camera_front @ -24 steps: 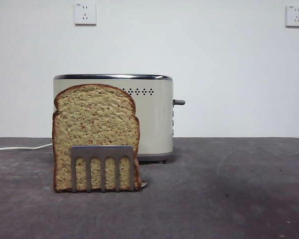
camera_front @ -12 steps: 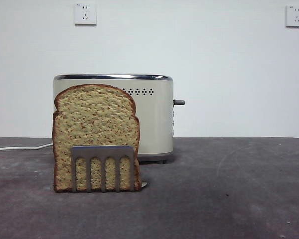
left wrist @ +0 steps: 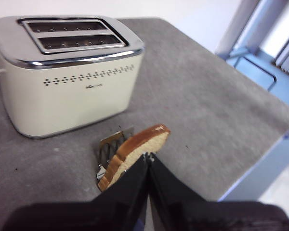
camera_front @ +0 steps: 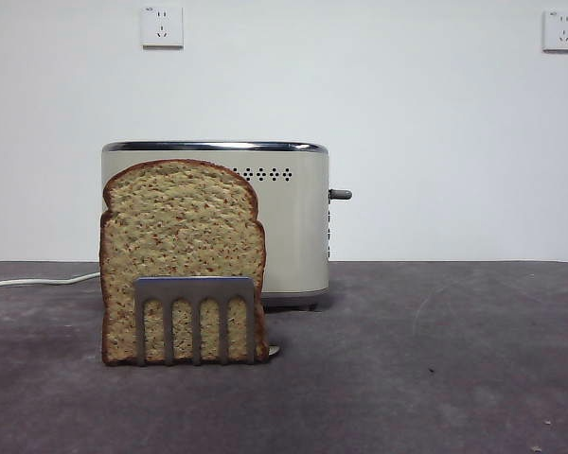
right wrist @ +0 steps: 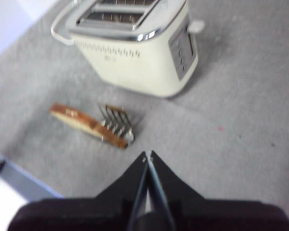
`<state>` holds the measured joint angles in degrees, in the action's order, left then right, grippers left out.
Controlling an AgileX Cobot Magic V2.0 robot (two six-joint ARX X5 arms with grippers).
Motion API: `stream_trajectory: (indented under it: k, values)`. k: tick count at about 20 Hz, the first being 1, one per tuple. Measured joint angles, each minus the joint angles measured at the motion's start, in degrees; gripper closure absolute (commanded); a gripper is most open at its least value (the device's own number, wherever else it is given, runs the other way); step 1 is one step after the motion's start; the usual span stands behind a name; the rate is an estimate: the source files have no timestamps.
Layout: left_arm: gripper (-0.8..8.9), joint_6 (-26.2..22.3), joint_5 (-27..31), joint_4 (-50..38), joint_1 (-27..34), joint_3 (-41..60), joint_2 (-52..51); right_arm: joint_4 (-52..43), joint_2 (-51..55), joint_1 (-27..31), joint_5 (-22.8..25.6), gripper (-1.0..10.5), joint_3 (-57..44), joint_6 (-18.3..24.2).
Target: Pick up a slice of bread from the rack,put the bread on the toaster,press the button
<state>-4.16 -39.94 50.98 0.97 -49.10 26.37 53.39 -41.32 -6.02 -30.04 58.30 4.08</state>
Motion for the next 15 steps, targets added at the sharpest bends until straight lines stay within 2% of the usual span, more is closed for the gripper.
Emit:
stream_trajectory:
  k: [4,8,9,11,12,15]
  values:
    - [8.22,-4.3,-0.4,4.5,-0.8,-3.5,1.7,4.3,-0.8,0.0,0.0,9.6,1.5,3.7]
    - [8.02,-7.1,-0.5,6.4,-1.0,-3.8,1.7,4.3,-0.8,0.0,0.0,9.6,1.5,5.0]
    - [7.10,-7.3,-0.5,6.3,-1.0,-3.8,1.7,4.3,-0.8,0.0,0.0,9.6,1.5,5.0]
    - [2.73,-7.4,-0.5,4.4,-1.2,-3.8,2.0,4.3,-0.8,0.0,0.0,9.6,1.5,5.0]
    - [1.78,-7.5,-0.5,2.8,-1.8,-3.8,2.4,4.3,-0.8,0.0,0.0,9.6,1.5,5.0]
    - [1.82,-8.3,-0.5,0.0,-5.1,-3.8,4.6,4.3,-0.8,0.0,0.0,9.6,1.5,5.0]
